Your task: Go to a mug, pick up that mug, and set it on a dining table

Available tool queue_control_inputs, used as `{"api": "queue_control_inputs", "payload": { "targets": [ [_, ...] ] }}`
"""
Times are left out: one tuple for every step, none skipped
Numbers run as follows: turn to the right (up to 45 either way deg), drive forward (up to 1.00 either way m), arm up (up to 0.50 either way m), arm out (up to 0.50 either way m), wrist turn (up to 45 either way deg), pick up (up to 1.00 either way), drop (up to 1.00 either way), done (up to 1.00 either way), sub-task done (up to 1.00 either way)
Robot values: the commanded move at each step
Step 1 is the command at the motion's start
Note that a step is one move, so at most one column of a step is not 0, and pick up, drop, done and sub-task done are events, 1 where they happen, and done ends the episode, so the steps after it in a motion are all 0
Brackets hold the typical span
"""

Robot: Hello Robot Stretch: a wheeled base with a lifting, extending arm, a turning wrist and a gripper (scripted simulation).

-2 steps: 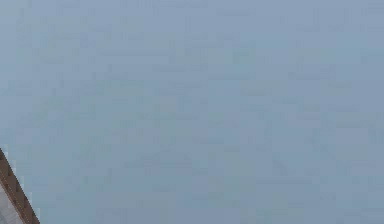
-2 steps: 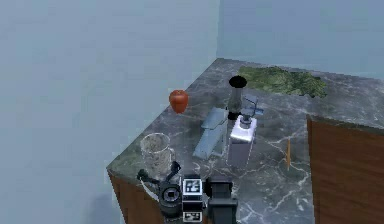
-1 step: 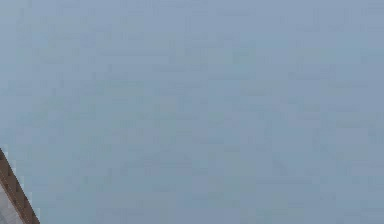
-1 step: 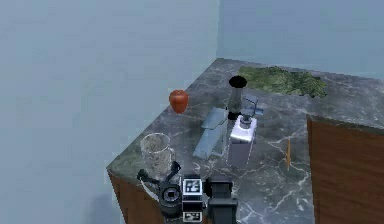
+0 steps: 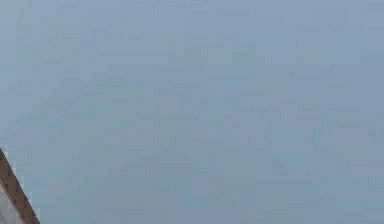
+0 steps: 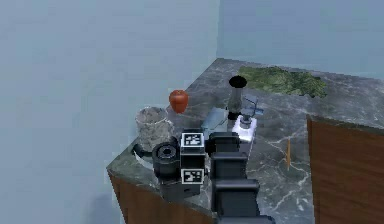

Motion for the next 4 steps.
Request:
{"api": "queue_control_inputs", "payload": {
  "targets": [
    [0.0, 0.00, 0.06, 0.00, 0.0, 0.00, 0.00, 0.00, 0.00],
    [0.0, 0.00, 0.00, 0.00, -45.0, 0.00, 0.00, 0.00, 0.00],
    [0.0, 0.00, 0.00, 0.00, -45.0, 0.00, 0.00, 0.00, 0.00],
    [0.0, 0.00, 0.00, 0.00, -21.0, 0.00, 0.00, 0.00, 0.00]
  ]
}}
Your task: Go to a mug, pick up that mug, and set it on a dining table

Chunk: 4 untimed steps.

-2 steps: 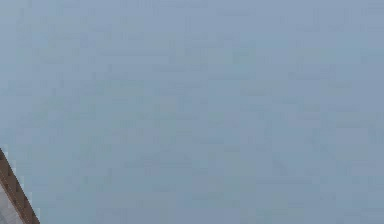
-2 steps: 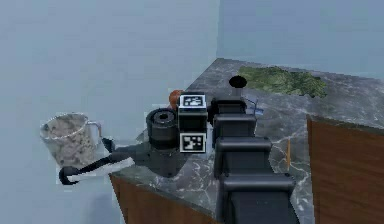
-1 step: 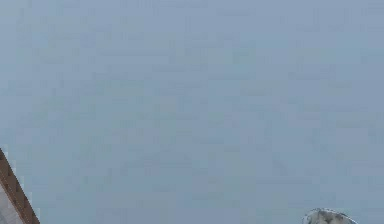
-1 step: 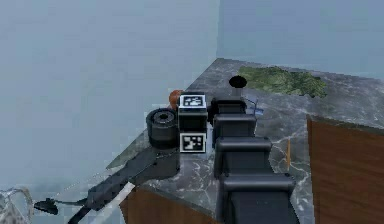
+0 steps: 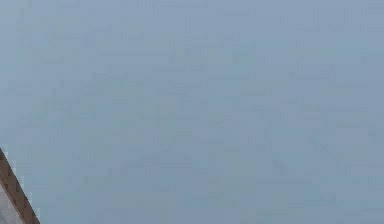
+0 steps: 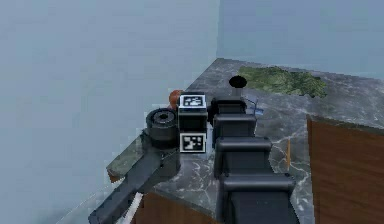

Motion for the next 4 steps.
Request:
{"api": "queue_control_inputs", "payload": {
  "targets": [
    [0.0, 0.00, 0.00, -0.10, 0.0, 0.00, 0.00, 0.00, 0.00],
    [-45.0, 0.00, 0.00, 0.00, 0.0, 0.00, 0.00, 0.00, 0.00],
    [-45.0, 0.00, 0.00, 0.00, 0.0, 0.00, 0.00, 0.00, 0.00],
    [0.0, 0.25, 0.00, 0.00, 0.0, 0.00, 0.00, 0.00, 0.00]
  ]
}}
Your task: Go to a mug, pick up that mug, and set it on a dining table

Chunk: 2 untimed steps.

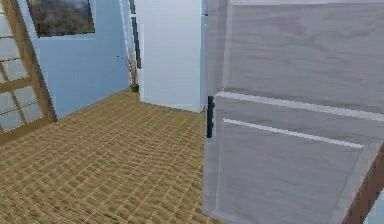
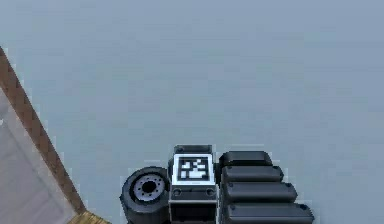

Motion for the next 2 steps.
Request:
{"api": "queue_control_inputs", "payload": {
  "targets": [
    [-18.0, 0.00, 0.00, 0.00, 0.0, 0.00, 0.00, 0.00, 0.00],
    [0.0, 1.00, 0.00, 0.00, 0.0, 0.00, 0.00, 0.00, 0.00]
  ]
}}
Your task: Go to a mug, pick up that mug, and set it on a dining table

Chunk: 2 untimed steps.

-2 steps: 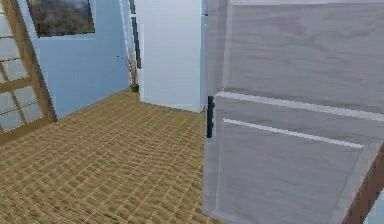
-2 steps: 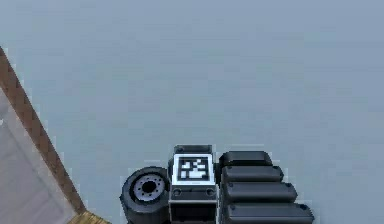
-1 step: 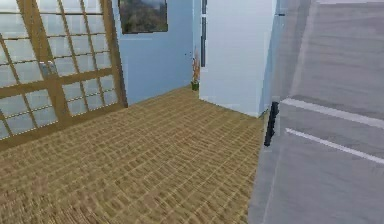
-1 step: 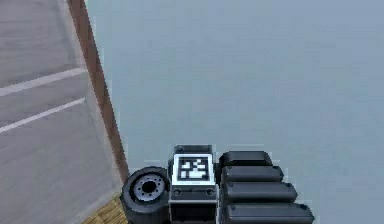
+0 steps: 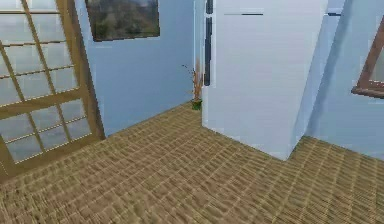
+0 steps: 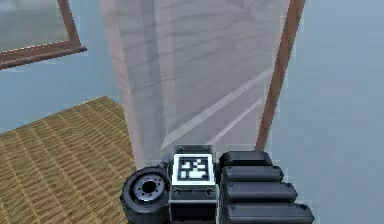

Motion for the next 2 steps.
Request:
{"api": "queue_control_inputs", "payload": {
  "targets": [
    [-42.0, 0.00, 0.00, 0.00, 0.0, 0.00, 0.00, 0.00, 0.00],
    [0.0, 0.05, 0.00, 0.00, 0.0, 0.00, 0.00, 0.00, 0.00]
  ]
}}
